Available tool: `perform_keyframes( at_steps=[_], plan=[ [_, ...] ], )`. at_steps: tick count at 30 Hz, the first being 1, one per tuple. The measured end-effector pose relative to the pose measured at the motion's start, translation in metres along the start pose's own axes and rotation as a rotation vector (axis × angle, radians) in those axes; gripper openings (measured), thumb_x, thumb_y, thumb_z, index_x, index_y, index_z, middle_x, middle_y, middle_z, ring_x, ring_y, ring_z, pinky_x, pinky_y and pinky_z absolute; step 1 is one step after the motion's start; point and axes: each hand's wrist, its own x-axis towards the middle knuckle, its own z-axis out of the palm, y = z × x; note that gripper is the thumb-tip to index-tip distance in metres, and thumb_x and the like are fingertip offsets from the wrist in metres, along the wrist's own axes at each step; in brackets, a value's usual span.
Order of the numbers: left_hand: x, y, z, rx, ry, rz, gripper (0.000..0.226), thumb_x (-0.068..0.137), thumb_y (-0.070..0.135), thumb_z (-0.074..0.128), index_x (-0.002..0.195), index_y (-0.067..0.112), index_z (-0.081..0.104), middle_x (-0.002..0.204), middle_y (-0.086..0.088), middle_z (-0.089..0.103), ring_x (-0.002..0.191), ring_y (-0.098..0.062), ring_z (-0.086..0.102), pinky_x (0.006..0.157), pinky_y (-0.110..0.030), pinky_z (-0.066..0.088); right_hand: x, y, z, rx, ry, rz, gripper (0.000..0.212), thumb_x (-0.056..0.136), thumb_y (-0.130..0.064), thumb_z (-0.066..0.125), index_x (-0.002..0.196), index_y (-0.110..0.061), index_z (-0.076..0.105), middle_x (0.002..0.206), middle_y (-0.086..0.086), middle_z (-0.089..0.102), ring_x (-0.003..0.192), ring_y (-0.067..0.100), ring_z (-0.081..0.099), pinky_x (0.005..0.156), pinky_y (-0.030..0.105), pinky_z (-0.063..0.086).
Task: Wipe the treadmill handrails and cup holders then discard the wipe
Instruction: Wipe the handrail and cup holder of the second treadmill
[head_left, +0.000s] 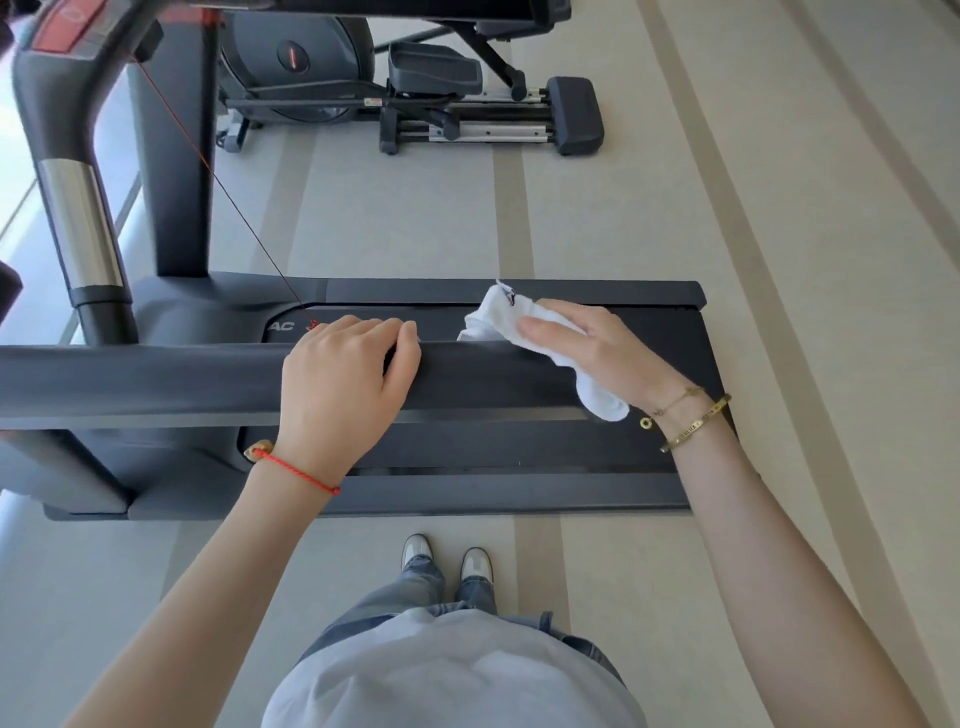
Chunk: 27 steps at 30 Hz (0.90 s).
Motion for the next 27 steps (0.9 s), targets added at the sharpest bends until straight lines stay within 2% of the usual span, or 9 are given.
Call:
perform_keyframes(
  at_steps=[1, 3, 6, 10, 12, 14, 18, 22, 27],
  plan=[
    [0.000, -0.001, 0.000, 0.002, -0.004, 0.001, 0.054, 0.102, 0.033, 0.030, 0.071, 0.010, 0.067, 0.060, -0.004, 0.060, 0.063, -0.026, 0.053, 0.062, -0.039, 0.042, -0.005, 0.002, 0.002, 0.012, 0.043, -0.019, 0.028, 0.088, -0.056, 0.052, 0.083, -0.031, 0.063, 0.071, -0.019, 0.053, 0.071, 0.002, 0.050, 0.078, 0.031, 0.036],
    [-0.001, -0.001, 0.000, -0.004, -0.011, 0.006, 0.055, 0.102, 0.033, 0.028, 0.072, 0.009, 0.067, 0.063, -0.004, 0.063, 0.065, -0.026, 0.055, 0.065, -0.039, 0.043, -0.015, 0.003, 0.009, 0.043, 0.145, -0.049, 0.019, 0.089, -0.053, 0.053, 0.088, -0.036, 0.063, 0.071, -0.020, 0.057, 0.068, 0.001, 0.053, 0.075, 0.030, 0.039],
    [-0.002, -0.001, -0.001, -0.003, -0.020, 0.007, 0.054, 0.102, 0.033, 0.027, 0.075, 0.009, 0.068, 0.067, -0.005, 0.065, 0.069, -0.027, 0.055, 0.069, -0.038, 0.042, -0.028, 0.002, 0.021, -0.029, 0.296, -0.088, 0.023, 0.089, -0.052, 0.052, 0.106, -0.037, 0.060, 0.090, -0.015, 0.063, 0.077, 0.007, 0.062, 0.077, 0.036, 0.051],
    [-0.002, -0.002, -0.004, -0.077, -0.043, 0.018, 0.049, 0.102, 0.032, 0.031, 0.080, 0.007, 0.067, 0.069, -0.006, 0.063, 0.073, -0.029, 0.055, 0.073, -0.039, 0.043, -0.035, -0.003, 0.036, -0.403, 0.404, -0.200, 0.039, 0.093, -0.052, 0.047, 0.124, -0.030, 0.054, 0.111, -0.008, 0.054, 0.100, 0.015, 0.053, 0.088, 0.042, 0.046],
    [-0.004, -0.006, -0.008, -0.152, -0.025, 0.039, 0.038, 0.101, 0.025, 0.040, 0.084, 0.007, 0.067, 0.074, -0.007, 0.065, 0.077, -0.031, 0.056, 0.076, -0.041, 0.044, -0.032, -0.010, 0.046, -0.656, 0.429, -0.260, 0.049, 0.093, -0.056, 0.039, 0.129, -0.026, 0.053, 0.115, -0.003, 0.054, 0.101, 0.020, 0.053, 0.090, 0.040, 0.042],
    [-0.009, -0.014, -0.014, -0.161, 0.010, 0.059, 0.028, 0.101, 0.019, 0.046, 0.088, 0.008, 0.068, 0.080, -0.005, 0.067, 0.081, -0.030, 0.058, 0.080, -0.040, 0.044, -0.027, -0.020, 0.056, -0.808, 0.464, -0.298, 0.054, 0.093, -0.060, 0.035, 0.129, -0.025, 0.055, 0.111, -0.001, 0.057, 0.096, 0.023, 0.056, 0.086, 0.039, 0.040],
    [-0.022, -0.043, -0.026, -0.135, 0.069, 0.041, 0.020, 0.099, 0.015, 0.051, 0.097, 0.012, 0.071, 0.093, -0.001, 0.071, 0.092, -0.028, 0.062, 0.091, -0.040, 0.042, -0.008, -0.040, 0.076, -0.919, 0.430, -0.329, 0.058, 0.093, -0.064, 0.032, 0.127, -0.024, 0.056, 0.103, 0.003, 0.061, 0.084, 0.027, 0.059, 0.076, 0.042, 0.045],
    [-0.029, -0.076, -0.038, -0.118, 0.084, 0.014, 0.020, 0.099, 0.014, 0.051, 0.104, 0.012, 0.070, 0.100, -0.001, 0.071, 0.100, -0.028, 0.062, 0.096, -0.042, 0.041, 0.018, -0.068, 0.111, -0.920, 0.353, -0.391, 0.062, 0.092, -0.067, 0.029, 0.127, -0.023, 0.055, 0.096, 0.005, 0.061, 0.077, 0.028, 0.060, 0.069, 0.038, 0.048],
    [-0.033, -0.128, -0.058, -0.114, 0.113, -0.011, 0.020, 0.099, 0.012, 0.053, 0.110, 0.011, 0.069, 0.108, -0.002, 0.070, 0.108, -0.028, 0.060, 0.102, -0.041, 0.038, 0.043, -0.098, 0.165, -0.932, 0.362, -0.428, 0.063, 0.092, -0.067, 0.029, 0.131, -0.023, 0.052, 0.094, 0.008, 0.059, 0.075, 0.029, 0.058, 0.069, 0.040, 0.048]
  ],
)
